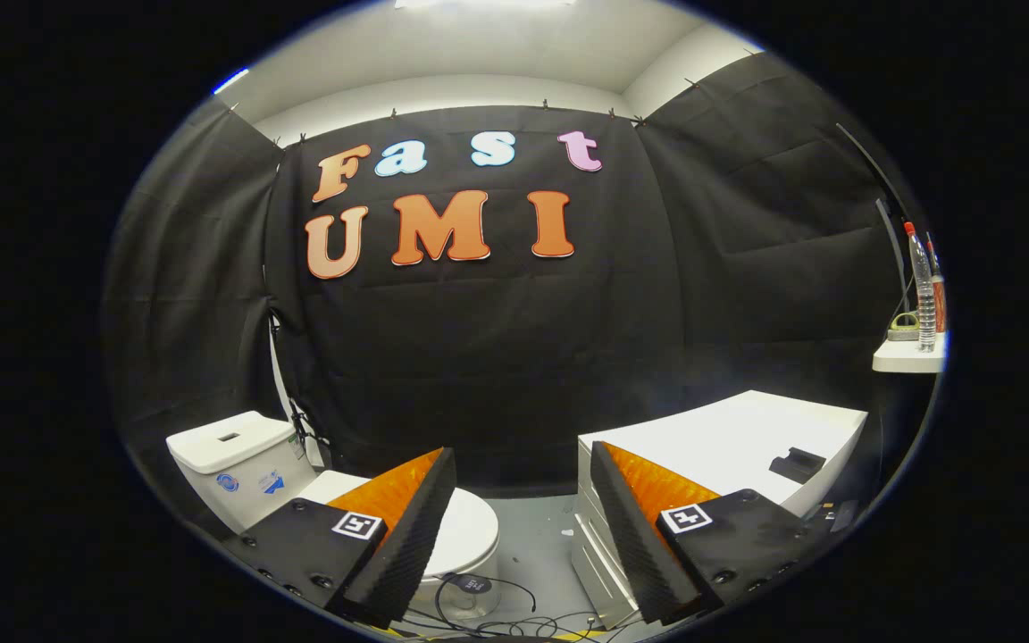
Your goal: Open the toilet lid.
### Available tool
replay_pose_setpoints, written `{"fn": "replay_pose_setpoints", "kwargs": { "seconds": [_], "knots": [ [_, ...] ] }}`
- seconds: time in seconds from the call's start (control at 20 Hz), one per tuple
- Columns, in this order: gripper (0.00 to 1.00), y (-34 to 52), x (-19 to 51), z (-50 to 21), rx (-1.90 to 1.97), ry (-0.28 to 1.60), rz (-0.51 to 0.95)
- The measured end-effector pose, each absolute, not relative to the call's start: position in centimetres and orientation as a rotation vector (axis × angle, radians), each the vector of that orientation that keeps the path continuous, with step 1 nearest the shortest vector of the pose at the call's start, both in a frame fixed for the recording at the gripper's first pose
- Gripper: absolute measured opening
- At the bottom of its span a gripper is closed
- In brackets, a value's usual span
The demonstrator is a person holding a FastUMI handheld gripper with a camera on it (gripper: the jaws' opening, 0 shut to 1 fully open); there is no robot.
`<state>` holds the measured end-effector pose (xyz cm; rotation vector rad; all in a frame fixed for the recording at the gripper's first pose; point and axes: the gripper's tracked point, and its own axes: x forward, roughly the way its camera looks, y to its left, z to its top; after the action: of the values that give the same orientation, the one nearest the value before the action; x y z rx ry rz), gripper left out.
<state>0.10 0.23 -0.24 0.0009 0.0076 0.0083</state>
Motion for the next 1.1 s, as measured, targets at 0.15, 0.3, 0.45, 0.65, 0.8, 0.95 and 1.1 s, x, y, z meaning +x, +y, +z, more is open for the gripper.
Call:
{"fn": "replay_pose_setpoints", "kwargs": {
  "seconds": [0.15,0.3,0.45,0.65,0.8,0.95,1.1],
  "knots": [
    [0.97,0.36,0.07,-0.33,0.000,0.010,0.011],
    [0.97,0.39,0.05,-0.33,-0.001,0.009,0.012],
    [0.97,0.33,0.11,-0.36,0.001,0.011,0.012],
    [0.97,0.34,0.12,-0.43,0.004,0.013,0.012],
    [0.98,0.30,0.27,-0.88,0.015,0.028,0.015],
    [0.97,-0.16,0.34,-0.59,0.014,0.023,0.002],
    [0.98,-0.02,0.46,-0.05,0.052,0.027,-0.011]
  ]
}}
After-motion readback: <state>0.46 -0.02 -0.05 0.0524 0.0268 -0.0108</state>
